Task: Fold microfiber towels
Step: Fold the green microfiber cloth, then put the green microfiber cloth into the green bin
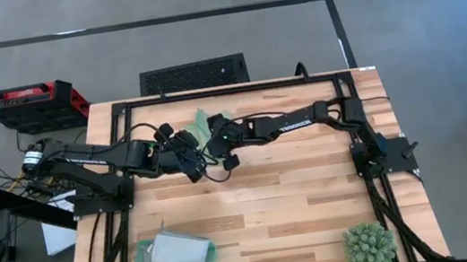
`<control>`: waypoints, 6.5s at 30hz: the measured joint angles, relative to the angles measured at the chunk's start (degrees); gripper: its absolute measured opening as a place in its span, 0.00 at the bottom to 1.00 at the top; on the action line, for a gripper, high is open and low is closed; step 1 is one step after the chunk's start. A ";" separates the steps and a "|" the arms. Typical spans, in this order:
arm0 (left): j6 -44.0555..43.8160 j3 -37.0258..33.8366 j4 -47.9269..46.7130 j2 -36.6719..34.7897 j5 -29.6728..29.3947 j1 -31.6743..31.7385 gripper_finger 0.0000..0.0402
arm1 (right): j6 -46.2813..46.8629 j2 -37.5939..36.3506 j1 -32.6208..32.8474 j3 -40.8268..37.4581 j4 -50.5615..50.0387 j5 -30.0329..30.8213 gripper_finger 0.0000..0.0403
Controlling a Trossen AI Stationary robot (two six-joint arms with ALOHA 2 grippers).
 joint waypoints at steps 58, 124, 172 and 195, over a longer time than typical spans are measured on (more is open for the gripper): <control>35.54 -17.79 30.44 16.68 14.50 9.39 0.40 | 33.47 -13.35 17.89 -0.07 -36.07 6.71 0.62; 20.99 -6.56 -2.40 16.12 17.51 3.83 0.00 | 36.04 -14.22 16.01 -0.06 -42.65 6.73 0.62; -32.04 9.70 -5.87 10.97 28.60 -51.48 0.00 | 50.73 -31.74 20.34 -0.04 -40.06 12.74 0.62; -35.96 10.14 2.10 21.84 38.70 -51.93 0.05 | 50.66 -31.71 25.92 -0.04 -38.95 12.48 0.62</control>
